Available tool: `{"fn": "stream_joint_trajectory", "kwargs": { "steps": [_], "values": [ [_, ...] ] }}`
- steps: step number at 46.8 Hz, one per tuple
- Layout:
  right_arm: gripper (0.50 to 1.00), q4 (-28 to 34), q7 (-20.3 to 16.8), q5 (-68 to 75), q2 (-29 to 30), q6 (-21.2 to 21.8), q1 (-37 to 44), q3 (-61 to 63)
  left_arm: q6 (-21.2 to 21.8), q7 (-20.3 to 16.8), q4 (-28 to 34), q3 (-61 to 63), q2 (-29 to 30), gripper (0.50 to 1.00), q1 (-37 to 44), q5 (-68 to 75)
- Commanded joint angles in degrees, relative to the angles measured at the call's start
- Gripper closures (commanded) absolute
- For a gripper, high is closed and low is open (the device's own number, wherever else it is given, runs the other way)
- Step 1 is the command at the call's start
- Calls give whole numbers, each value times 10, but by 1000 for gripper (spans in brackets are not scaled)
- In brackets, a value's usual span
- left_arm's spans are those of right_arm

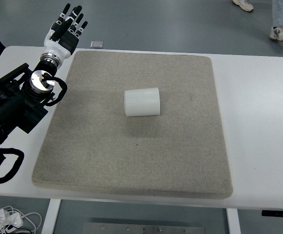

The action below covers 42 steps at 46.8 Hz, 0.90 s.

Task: Flip white cup upright
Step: 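Raise the left hand and swing it toward the white cup, then reach the left hand over the lying white cup, fingers pointing down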

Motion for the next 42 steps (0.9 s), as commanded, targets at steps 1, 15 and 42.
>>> {"fn": "stream_joint_trajectory", "kwargs": {
  "steps": [1,15,42],
  "values": [
    [548,0,0,0,0,0,0,0,-2,0,-1,1,0,506,-2,14],
    [548,0,0,0,0,-1,0,0,-38,-1,-5,0,0,506,-31,208],
    [548,0,0,0,0,0,0,0,-19,0,-133,2,26,510,-61,680]
  ]
}}
